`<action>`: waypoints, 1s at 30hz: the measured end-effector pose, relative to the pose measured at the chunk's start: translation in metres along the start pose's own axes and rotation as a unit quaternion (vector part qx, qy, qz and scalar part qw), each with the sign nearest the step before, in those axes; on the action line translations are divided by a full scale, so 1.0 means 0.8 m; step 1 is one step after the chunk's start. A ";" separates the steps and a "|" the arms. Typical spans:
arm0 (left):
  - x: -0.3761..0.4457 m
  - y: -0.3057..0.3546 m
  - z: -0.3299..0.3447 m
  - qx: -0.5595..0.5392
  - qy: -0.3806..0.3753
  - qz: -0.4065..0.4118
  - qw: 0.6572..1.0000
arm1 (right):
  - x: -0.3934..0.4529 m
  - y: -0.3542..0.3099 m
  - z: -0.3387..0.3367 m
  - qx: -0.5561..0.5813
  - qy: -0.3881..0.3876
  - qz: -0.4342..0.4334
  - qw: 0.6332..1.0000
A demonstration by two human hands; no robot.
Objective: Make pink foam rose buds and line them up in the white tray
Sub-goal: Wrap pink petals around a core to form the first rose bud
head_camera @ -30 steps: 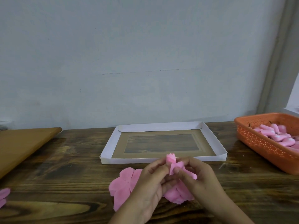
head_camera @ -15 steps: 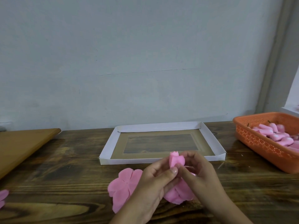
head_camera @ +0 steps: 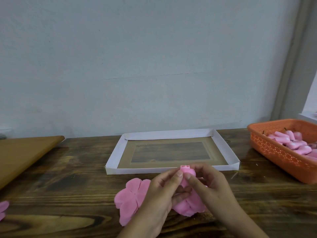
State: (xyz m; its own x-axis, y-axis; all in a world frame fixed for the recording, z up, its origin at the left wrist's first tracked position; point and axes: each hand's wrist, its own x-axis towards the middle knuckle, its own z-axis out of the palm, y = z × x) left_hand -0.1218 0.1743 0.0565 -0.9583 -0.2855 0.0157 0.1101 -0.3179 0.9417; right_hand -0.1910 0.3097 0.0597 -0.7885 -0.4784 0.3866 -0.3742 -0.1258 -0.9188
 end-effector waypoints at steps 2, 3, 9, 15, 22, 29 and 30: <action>-0.001 0.001 0.000 0.010 -0.002 0.002 1.000 | 0.001 -0.001 -0.001 0.012 0.001 0.011 1.000; -0.001 0.001 0.001 0.013 -0.001 0.002 1.000 | 0.001 -0.001 -0.001 0.017 0.001 0.013 1.000; 0.000 -0.001 0.001 0.016 0.003 0.005 1.000 | 0.003 0.002 -0.004 0.019 -0.005 0.018 1.000; 0.001 -0.003 0.000 0.015 0.018 0.028 0.999 | 0.005 0.002 -0.005 0.039 0.001 0.007 0.999; -0.006 0.001 0.000 0.168 0.014 0.129 0.977 | 0.003 -0.006 -0.003 0.018 0.035 -0.010 0.999; -0.008 0.002 0.002 0.277 0.017 0.181 0.943 | 0.003 -0.007 -0.003 0.016 0.051 -0.012 0.998; -0.008 0.001 0.002 0.272 0.023 0.183 0.944 | 0.004 -0.007 -0.003 0.017 0.050 -0.010 0.999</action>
State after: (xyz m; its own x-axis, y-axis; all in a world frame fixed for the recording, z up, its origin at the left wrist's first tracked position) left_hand -0.1163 0.1775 0.0581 -0.8687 -0.3282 0.3710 0.2680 0.3186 0.9092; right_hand -0.1927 0.3114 0.0660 -0.8264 -0.3857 0.4102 -0.3753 -0.1658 -0.9120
